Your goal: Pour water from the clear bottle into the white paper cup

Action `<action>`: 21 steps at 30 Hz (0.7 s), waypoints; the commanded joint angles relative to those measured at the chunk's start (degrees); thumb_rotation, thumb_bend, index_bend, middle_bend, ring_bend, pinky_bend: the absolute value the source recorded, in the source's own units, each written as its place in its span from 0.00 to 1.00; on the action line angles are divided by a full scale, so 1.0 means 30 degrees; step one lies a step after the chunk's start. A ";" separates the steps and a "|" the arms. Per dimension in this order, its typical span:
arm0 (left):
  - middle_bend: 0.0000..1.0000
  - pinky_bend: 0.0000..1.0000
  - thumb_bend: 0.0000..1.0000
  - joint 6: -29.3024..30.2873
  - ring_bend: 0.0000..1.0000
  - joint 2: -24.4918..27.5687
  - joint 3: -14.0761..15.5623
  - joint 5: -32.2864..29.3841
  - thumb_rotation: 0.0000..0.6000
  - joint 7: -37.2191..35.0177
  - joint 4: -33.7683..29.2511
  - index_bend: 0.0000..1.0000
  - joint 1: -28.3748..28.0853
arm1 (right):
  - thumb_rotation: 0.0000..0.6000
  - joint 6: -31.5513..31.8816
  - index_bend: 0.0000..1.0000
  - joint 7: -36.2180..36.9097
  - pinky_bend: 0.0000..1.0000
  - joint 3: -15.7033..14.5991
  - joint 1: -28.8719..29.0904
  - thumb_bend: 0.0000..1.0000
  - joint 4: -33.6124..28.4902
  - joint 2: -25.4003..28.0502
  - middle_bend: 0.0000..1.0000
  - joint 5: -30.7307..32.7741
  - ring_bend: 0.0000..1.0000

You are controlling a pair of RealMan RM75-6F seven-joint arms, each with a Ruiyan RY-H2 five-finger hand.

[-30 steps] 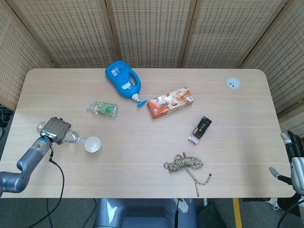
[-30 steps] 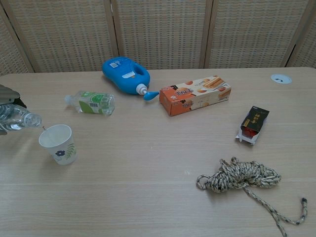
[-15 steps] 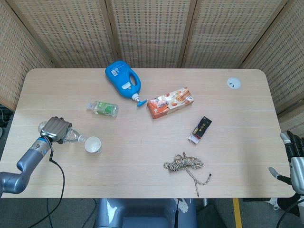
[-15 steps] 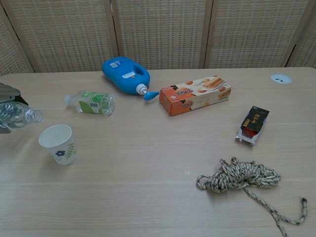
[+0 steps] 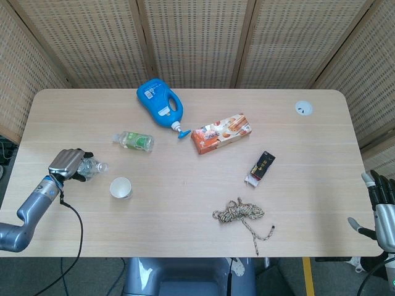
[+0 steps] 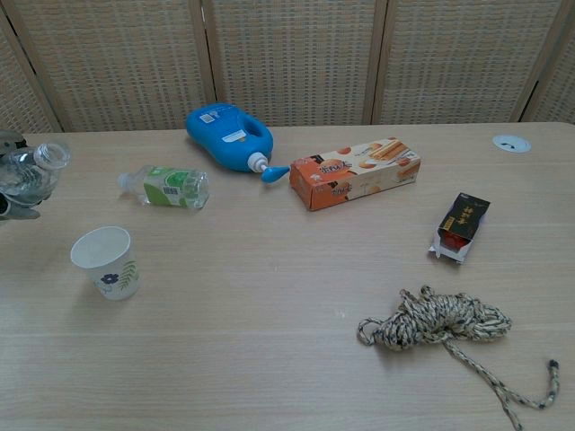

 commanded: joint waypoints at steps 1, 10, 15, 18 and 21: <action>0.51 0.34 0.47 0.0743 0.33 -0.0602 -0.1097 0.0513 1.00 -0.4719 0.0802 0.68 0.0589 | 1.00 -0.0011 0.00 -0.0039 0.00 -0.0014 0.0009 0.00 -0.0007 -0.0011 0.00 -0.0023 0.00; 0.51 0.34 0.47 0.2229 0.33 -0.4066 -0.2493 0.0730 1.00 -1.1832 0.3955 0.62 0.0945 | 1.00 -0.0248 0.00 -0.0308 0.00 -0.0039 0.0119 0.00 0.0037 -0.0127 0.00 0.0058 0.00; 0.50 0.33 0.47 0.1915 0.33 -0.5598 -0.2681 0.0786 1.00 -1.4866 0.5342 0.56 0.0923 | 1.00 -0.0433 0.00 -0.0309 0.00 -0.0016 0.0193 0.00 0.0121 -0.0169 0.00 0.0196 0.00; 0.50 0.33 0.47 0.1848 0.33 -0.6295 -0.2715 0.0874 1.00 -1.5919 0.6132 0.54 0.0894 | 1.00 -0.0513 0.00 -0.0347 0.00 -0.0021 0.0236 0.00 0.0134 -0.0183 0.00 0.0214 0.00; 0.50 0.33 0.47 0.1936 0.33 -0.6944 -0.2626 0.1100 1.00 -1.6583 0.6947 0.54 0.0877 | 1.00 -0.0589 0.00 -0.0373 0.00 -0.0004 0.0275 0.00 0.0150 -0.0207 0.00 0.0281 0.00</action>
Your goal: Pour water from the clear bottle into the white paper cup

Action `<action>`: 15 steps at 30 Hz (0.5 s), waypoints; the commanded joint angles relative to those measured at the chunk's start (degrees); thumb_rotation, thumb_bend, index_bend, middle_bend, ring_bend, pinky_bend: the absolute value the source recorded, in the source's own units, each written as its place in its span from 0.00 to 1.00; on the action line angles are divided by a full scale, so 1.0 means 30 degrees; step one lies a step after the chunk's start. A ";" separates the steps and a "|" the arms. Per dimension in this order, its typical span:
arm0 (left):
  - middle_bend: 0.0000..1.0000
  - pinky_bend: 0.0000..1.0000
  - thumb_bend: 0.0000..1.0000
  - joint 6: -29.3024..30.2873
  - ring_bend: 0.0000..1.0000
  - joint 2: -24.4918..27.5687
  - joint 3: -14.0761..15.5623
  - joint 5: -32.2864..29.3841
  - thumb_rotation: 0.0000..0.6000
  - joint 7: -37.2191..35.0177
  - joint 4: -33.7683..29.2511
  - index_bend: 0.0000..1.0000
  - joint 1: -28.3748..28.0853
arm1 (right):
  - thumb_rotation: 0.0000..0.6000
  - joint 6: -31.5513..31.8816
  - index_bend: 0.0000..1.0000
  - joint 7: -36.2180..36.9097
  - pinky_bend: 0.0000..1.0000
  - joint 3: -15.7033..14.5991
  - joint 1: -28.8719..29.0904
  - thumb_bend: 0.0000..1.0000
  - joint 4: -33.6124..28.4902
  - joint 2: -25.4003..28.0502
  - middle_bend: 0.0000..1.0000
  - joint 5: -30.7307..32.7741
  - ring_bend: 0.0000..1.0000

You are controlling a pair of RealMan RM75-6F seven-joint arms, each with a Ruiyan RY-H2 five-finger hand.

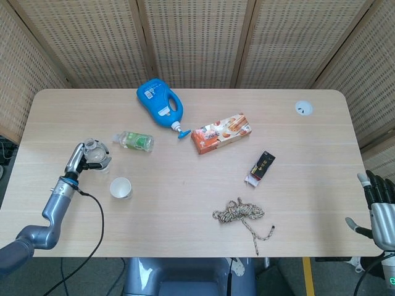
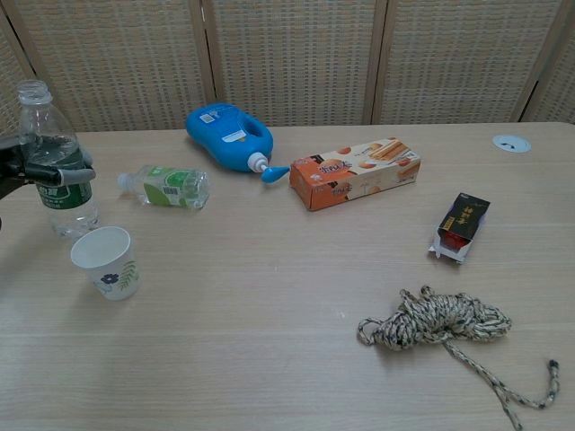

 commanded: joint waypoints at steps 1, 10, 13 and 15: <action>0.50 0.33 0.47 0.0091 0.33 -0.0869 -0.0001 0.0309 1.00 -0.0803 0.1041 0.54 -0.0007 | 1.00 -0.0045 0.00 -0.0007 0.00 0.0014 0.0022 0.00 0.0013 -0.0008 0.00 0.0050 0.00; 0.45 0.28 0.32 0.0218 0.33 -0.1961 -0.0021 0.0470 1.00 -0.1701 0.2468 0.42 -0.0091 | 1.00 -0.0239 0.00 0.0044 0.00 0.0054 0.0091 0.00 0.0080 -0.0021 0.00 0.0249 0.00; 0.34 0.24 0.20 0.0414 0.29 -0.2126 0.0195 0.0888 1.00 -0.2335 0.2509 0.28 -0.0097 | 1.00 -0.0315 0.00 0.0160 0.00 0.0079 0.0117 0.00 0.0119 0.0002 0.00 0.0327 0.00; 0.23 0.19 0.15 0.0488 0.19 -0.2146 0.0263 0.1011 1.00 -0.2550 0.2556 0.14 -0.0084 | 1.00 -0.0318 0.00 0.0210 0.00 0.0073 0.0119 0.00 0.0126 0.0019 0.00 0.0313 0.00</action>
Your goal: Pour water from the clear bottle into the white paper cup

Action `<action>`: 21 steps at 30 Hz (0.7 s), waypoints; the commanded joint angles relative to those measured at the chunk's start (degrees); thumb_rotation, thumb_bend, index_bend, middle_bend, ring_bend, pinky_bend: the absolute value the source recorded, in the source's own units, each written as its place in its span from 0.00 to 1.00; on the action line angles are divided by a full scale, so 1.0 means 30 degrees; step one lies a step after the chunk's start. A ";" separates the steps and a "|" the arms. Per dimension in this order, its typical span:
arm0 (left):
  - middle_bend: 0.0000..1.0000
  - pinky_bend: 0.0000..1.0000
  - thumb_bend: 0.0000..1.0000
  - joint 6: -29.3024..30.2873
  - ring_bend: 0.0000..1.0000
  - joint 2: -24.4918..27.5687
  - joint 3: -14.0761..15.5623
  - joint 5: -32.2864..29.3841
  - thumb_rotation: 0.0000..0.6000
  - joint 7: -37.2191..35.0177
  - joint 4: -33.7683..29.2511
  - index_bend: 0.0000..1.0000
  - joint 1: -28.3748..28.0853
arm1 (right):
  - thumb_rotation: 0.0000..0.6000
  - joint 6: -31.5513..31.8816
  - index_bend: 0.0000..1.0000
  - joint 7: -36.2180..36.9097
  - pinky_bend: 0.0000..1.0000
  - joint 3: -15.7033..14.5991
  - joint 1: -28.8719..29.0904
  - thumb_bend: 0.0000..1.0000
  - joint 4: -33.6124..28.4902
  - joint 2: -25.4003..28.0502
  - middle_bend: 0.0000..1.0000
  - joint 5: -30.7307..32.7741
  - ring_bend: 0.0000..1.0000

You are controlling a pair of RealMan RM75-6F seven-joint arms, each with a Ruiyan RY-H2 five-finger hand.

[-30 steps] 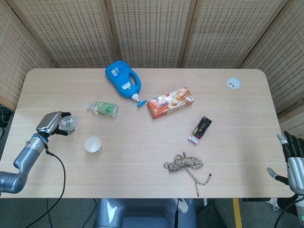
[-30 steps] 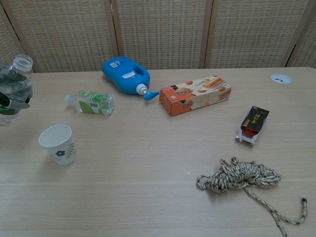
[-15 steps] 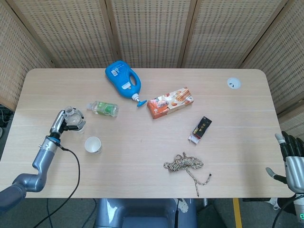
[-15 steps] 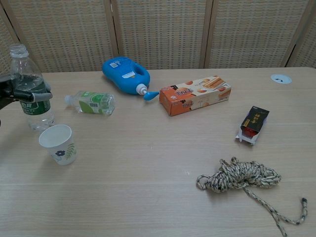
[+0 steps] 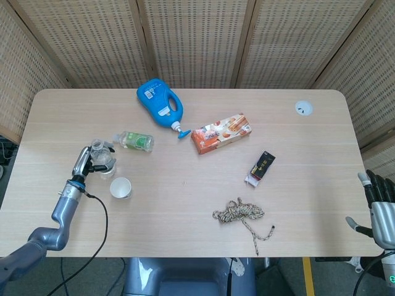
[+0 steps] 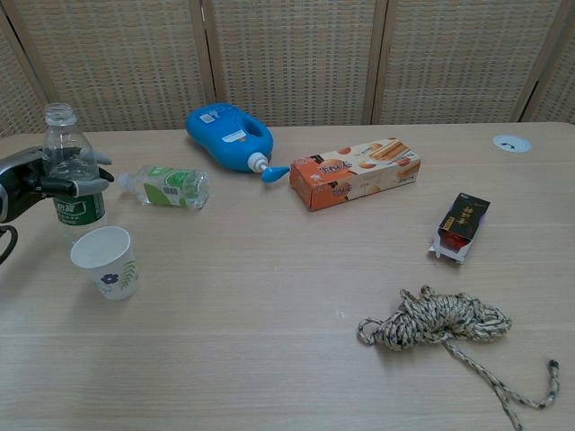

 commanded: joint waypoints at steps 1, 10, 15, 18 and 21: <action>0.20 0.17 0.14 0.0184 0.16 -0.0058 0.0170 0.0287 1.00 -0.0518 0.0050 0.10 0.0016 | 1.00 0.0015 0.00 0.0090 0.00 -0.0011 -0.0009 0.00 0.0000 0.0032 0.00 -0.0029 0.00; 0.08 0.11 0.12 0.1393 0.06 0.0350 0.0644 0.1073 1.00 -0.1691 -0.0060 0.00 0.0478 | 1.00 0.0250 0.00 0.0210 0.00 -0.0081 -0.0092 0.00 -0.0070 0.0104 0.00 -0.0265 0.00; 0.06 0.10 0.12 0.1755 0.05 0.0540 0.0926 0.1314 1.00 -0.1691 -0.0007 0.00 0.0706 | 1.00 0.0339 0.00 0.0241 0.00 -0.0131 -0.0127 0.00 -0.0121 0.0131 0.00 -0.0389 0.00; 0.06 0.10 0.12 0.1677 0.05 0.0533 0.0959 0.1271 1.00 -0.2009 -0.0016 0.00 0.0758 | 1.00 0.0356 0.00 0.0234 0.00 -0.0138 -0.0134 0.00 -0.0122 0.0130 0.00 -0.0402 0.00; 0.06 0.10 0.12 0.1641 0.05 0.0454 0.0981 0.1207 1.00 -0.2062 0.0147 0.00 0.0807 | 1.00 0.0367 0.00 0.0222 0.00 -0.0142 -0.0136 0.00 -0.0137 0.0132 0.00 -0.0411 0.00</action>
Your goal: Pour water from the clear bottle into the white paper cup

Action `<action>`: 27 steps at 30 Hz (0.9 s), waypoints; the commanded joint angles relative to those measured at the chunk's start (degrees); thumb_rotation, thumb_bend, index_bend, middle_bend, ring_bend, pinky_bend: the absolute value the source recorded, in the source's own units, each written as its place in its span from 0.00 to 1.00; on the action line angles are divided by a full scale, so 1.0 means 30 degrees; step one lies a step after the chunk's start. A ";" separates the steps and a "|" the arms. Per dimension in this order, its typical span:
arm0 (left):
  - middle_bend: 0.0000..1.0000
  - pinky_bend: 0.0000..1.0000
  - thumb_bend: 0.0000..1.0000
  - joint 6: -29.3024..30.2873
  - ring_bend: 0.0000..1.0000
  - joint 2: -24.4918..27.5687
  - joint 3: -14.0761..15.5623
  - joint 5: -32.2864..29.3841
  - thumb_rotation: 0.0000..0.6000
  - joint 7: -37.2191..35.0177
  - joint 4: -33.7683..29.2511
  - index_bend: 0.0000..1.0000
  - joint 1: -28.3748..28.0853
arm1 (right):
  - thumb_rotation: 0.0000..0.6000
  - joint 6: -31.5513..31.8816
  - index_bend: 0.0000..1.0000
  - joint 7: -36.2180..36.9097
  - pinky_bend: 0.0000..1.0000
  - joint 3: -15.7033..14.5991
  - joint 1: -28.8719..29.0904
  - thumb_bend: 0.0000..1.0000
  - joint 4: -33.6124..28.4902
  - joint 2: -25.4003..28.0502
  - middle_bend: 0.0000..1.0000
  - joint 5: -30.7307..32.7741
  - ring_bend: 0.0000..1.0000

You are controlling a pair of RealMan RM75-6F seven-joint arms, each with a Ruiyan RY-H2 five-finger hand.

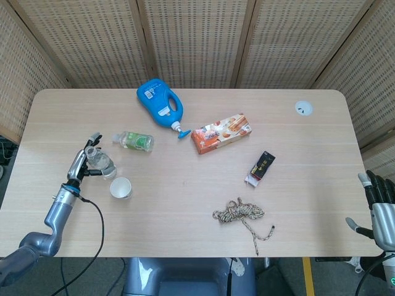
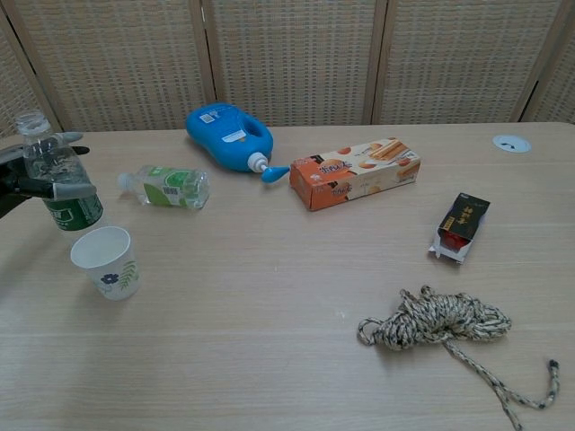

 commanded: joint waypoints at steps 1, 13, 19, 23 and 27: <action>0.06 0.10 0.12 0.0029 0.05 -0.0050 0.0049 -0.0022 1.00 -0.0045 0.0132 0.00 0.0074 | 1.00 0.0011 0.00 0.0026 0.00 0.0003 -0.0006 0.00 -0.0004 0.0009 0.00 0.0002 0.00; 0.00 0.02 0.12 0.2771 0.00 0.2206 0.0992 0.1242 1.00 -0.0148 -0.1633 0.00 0.1394 | 1.00 0.0339 0.00 0.0356 0.00 -0.0121 -0.0142 0.00 -0.0134 0.0174 0.00 -0.0403 0.00; 0.00 0.00 0.10 0.5919 0.00 0.4760 0.0785 0.1260 1.00 0.1677 -0.3984 0.00 0.2965 | 1.00 0.0616 0.00 0.0720 0.00 -0.0201 -0.0286 0.00 -0.0220 0.0349 0.00 -0.0659 0.00; 0.00 0.00 0.10 0.7533 0.00 0.6627 0.0137 -0.0588 1.00 0.7708 -0.7447 0.00 0.4686 | 1.00 0.0806 0.00 0.0927 0.00 -0.0206 -0.0360 0.00 -0.0274 0.0454 0.00 -0.0795 0.00; 0.00 0.00 0.11 0.9320 0.00 0.8961 0.0390 -0.1853 1.00 1.5896 -1.2701 0.00 0.6302 | 1.00 0.0931 0.00 0.1008 0.00 -0.0153 -0.0395 0.00 -0.0184 0.0471 0.00 -0.0801 0.00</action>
